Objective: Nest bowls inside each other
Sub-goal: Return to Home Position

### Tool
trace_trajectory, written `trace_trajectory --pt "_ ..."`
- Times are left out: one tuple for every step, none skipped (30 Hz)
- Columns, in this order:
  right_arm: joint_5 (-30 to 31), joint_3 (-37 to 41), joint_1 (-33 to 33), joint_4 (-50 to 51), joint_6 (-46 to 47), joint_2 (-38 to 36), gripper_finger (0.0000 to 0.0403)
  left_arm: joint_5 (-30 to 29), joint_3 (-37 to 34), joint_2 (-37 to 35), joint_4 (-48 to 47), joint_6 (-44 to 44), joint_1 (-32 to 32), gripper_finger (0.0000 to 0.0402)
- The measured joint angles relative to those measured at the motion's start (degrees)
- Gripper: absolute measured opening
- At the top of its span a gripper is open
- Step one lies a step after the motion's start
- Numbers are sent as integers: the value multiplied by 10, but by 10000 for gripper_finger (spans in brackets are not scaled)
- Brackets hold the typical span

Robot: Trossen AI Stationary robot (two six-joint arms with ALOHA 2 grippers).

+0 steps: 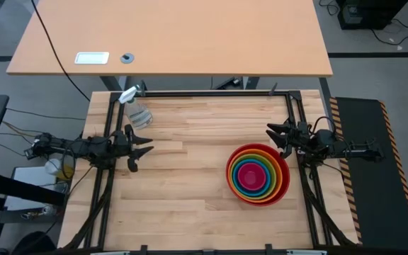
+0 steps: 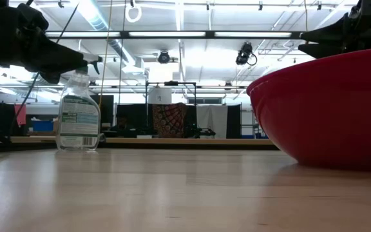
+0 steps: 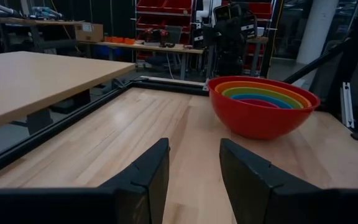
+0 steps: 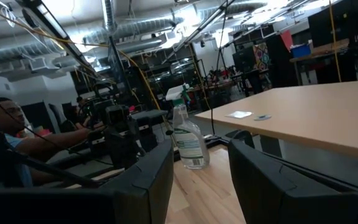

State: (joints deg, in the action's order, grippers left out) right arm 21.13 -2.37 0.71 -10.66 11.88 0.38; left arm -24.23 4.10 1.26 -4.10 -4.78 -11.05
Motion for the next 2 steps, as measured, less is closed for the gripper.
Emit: trace_trajectory --pt "0 0 0 0 0 0 163 0 0 0 0 0 0 144" --pt "0 0 0 0 0 0 163 0 0 0 0 0 0 144"
